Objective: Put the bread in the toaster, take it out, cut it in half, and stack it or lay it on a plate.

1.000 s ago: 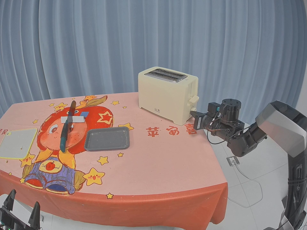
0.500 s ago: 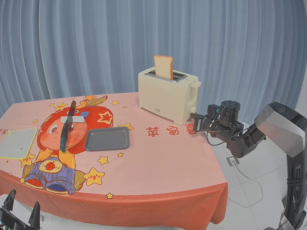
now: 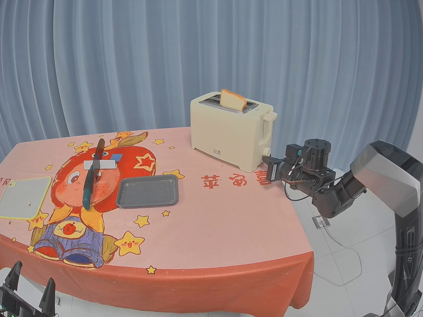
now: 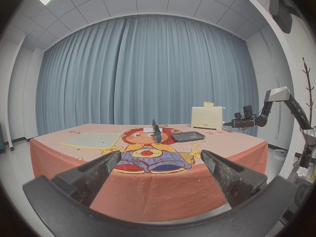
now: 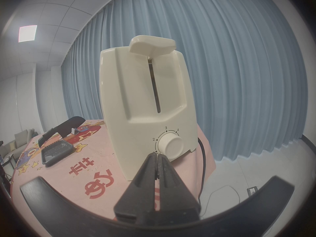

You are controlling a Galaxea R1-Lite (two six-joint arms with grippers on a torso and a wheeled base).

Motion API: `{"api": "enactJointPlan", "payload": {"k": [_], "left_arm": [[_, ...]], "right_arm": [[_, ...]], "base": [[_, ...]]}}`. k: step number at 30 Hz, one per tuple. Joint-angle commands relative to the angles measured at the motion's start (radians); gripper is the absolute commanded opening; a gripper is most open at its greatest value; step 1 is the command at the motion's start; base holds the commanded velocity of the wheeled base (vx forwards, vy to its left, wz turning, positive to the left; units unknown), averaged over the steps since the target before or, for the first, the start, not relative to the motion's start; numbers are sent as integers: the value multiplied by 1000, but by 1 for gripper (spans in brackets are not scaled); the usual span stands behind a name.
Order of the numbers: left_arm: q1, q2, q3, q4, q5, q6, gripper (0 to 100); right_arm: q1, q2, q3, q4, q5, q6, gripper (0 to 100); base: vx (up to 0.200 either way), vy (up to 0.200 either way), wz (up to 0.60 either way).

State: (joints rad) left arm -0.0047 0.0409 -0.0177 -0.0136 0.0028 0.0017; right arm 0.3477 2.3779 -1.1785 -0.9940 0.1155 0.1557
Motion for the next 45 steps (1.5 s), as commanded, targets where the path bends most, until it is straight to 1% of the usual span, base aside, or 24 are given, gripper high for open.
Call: {"api": "enactJointPlan", "payload": {"k": [1, 3, 4, 6, 10, 18, 22, 30, 39, 40, 43, 45], "left_arm": [[0, 1, 18, 0, 0, 0, 100], [0, 1, 18, 0, 0, 0, 100], [0, 1, 18, 0, 0, 0, 100], [0, 1, 18, 0, 0, 0, 100], [0, 1, 18, 0, 0, 0, 100], [0, 1, 18, 0, 0, 0, 100], [0, 1, 18, 0, 0, 0, 100], [0, 1, 18, 0, 0, 0, 100], [0, 1, 18, 0, 0, 0, 100], [0, 1, 18, 0, 2, 0, 100], [0, 1, 18, 0, 2, 0, 100], [0, 1, 18, 0, 2, 0, 100]], "right_arm": [[2, -6, 5, -20, 1, 1, 0], [4, -8, 11, -44, 1, -1, 0], [8, -11, 23, -74, 0, -4, 0], [17, -17, 48, -94, 0, -5, 0], [25, -37, 89, -103, 0, -10, 0], [34, -78, 132, -135, 0, -13, 0], [34, -109, 171, -133, 0, -35, 0], [48, -149, 195, -124, 0, -33, 0], [48, -158, 208, -130, 0, -35, 0], [50, -163, 211, -132, 0, -35, 100], [62, -187, 218, -138, 0, -27, 100], [67, -215, 240, -137, 0, -27, 100]], "base": [[0, 0, 0], [0, 0, 0], [0, 0, 0], [0, 0, 0], [0, 0, 0], [0, 0, 0], [0, 0, 0], [0, 0, 0], [0, 0, 0], [0, 0, 0], [0, 0, 0], [0, 0, 0]]}}
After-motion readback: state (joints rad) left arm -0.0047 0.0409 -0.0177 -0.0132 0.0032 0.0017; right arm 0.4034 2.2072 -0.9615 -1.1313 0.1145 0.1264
